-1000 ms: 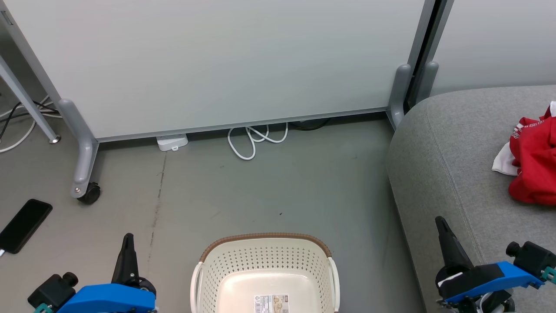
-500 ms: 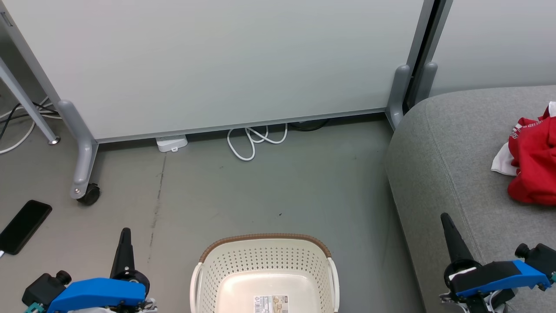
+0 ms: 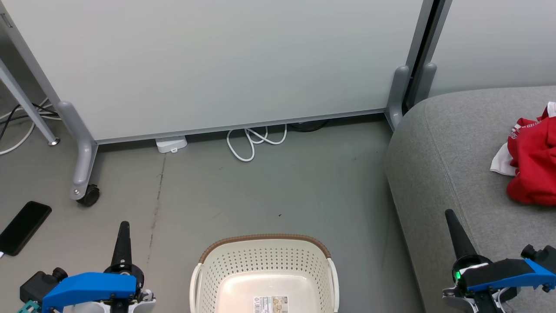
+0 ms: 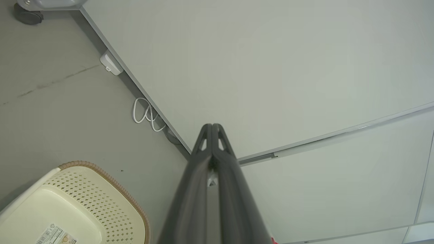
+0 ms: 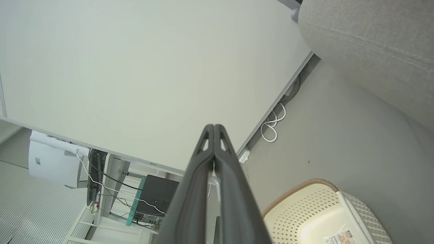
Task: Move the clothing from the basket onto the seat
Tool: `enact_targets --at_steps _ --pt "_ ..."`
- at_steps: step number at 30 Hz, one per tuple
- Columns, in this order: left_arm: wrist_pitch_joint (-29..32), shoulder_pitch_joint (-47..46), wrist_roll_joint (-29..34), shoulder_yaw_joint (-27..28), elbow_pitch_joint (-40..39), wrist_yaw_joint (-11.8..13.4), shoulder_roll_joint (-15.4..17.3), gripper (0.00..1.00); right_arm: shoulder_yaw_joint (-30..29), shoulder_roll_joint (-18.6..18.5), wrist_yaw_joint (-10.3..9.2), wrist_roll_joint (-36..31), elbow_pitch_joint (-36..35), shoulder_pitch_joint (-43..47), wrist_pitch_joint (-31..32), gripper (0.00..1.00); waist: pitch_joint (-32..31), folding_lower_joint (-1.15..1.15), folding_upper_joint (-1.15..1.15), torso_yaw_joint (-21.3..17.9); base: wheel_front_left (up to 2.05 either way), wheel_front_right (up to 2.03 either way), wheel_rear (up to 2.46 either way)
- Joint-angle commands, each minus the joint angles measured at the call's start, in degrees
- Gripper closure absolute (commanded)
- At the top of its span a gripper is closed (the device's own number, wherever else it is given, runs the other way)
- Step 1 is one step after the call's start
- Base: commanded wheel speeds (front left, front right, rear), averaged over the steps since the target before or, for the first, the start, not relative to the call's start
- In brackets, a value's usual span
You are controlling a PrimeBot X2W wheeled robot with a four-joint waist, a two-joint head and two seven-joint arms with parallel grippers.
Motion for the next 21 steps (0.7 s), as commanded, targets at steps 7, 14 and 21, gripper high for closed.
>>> enact_targets --at_steps 7,14,21 --pt "1.4 -1.7 -4.6 0.9 -1.0 -0.1 0.0 1.0 -0.6 0.0 0.03 5.4 -0.8 -1.6 0.9 1.0 -0.1 0.0 0.0 -0.1 0.0 0.0 0.0" --pt "2.3 -2.0 -8.0 1.3 -1.3 -0.1 -0.2 1.0 -1.0 0.0 0.03 9.1 -0.8 -1.5 1.5 1.0 -0.2 0.0 0.0 -0.1 0.0 0.0 0.0" --pt "3.2 -2.3 -11.1 1.7 -1.6 -0.1 -0.3 1.0 -1.3 0.0 0.03 12.6 -0.9 -1.7 2.0 1.0 -0.2 0.0 0.0 -0.2 0.0 0.0 0.0"
